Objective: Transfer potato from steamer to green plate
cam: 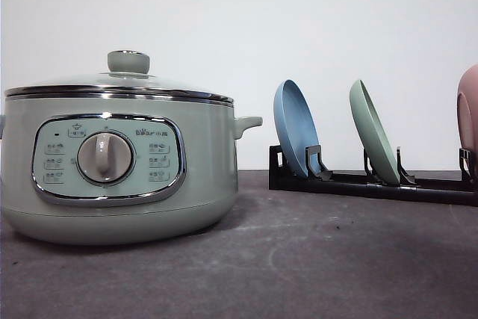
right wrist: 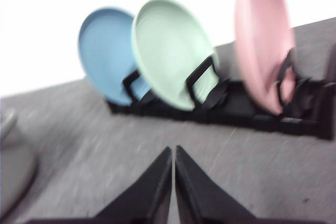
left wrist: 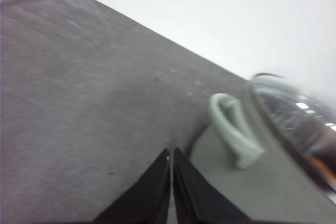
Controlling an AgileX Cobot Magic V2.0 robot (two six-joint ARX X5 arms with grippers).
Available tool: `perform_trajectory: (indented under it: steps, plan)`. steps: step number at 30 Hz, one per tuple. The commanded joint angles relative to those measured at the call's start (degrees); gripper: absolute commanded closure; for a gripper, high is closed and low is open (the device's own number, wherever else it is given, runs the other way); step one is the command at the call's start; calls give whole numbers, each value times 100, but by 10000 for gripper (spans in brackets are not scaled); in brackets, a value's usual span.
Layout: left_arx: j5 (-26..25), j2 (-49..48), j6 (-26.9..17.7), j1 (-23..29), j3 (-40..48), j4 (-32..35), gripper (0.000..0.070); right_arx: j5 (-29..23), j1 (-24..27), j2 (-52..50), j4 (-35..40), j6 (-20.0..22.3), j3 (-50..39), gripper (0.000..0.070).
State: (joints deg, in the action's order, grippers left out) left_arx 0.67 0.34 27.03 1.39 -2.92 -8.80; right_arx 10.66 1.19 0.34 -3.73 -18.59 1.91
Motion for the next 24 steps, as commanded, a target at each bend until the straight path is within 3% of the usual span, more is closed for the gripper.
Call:
perform_trajectory:
  steps: [1,11,18,24]
  plan:
    - [-116,15,227,11,-221,72,699,-46,9,-11,68,-201,227,700]
    - [-441,789,98,11,-1519,-301,698,-37,9,487,-198,-71,1519,700]
    - [-1073,1790,-703,11,-2830,-1002,698,46,9,1434,-929,372,2816,700]
    - [-1803,2727,-1417,9,-3934,-1917,698,532,9,2374,-1923,934,3936,700]
